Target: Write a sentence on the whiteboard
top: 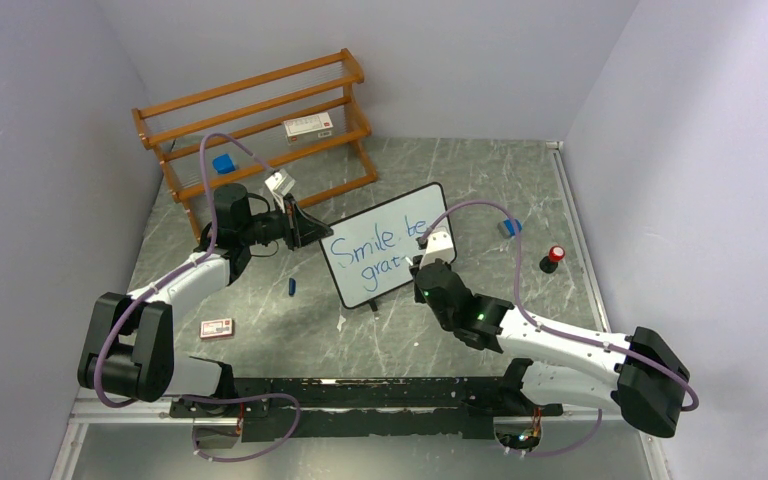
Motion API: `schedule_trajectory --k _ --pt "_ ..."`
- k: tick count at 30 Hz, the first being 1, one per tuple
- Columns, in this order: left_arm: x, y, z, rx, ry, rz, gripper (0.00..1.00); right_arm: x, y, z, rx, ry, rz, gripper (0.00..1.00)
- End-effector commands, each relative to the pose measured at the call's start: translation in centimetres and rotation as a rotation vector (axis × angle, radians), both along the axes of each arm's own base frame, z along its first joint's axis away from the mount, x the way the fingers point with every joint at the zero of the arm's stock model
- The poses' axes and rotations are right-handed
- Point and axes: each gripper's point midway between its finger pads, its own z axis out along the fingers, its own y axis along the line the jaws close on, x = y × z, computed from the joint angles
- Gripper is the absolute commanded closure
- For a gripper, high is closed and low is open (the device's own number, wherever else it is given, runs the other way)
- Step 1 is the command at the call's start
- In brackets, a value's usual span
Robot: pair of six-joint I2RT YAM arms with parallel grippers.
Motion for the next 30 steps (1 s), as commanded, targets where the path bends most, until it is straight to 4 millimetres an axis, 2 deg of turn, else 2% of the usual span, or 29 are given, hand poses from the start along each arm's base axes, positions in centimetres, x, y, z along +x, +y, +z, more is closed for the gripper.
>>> schedule_trajectory --k 1,13,30 --pt "0.4 0.3 -1.5 0.043 0.004 0.004 0.95 0.8 -0.3 1.0 0.023 -0.039 -0.033 1.00" --pt "0.4 0.3 -1.6 0.044 0.007 0.004 0.95 1.1 0.6 1.8 0.032 -0.057 0.004 1.00" --pt "0.4 0.3 -1.6 0.043 0.006 0.003 0.95 0.8 1.6 1.7 0.040 -0.040 0.060 1.00"
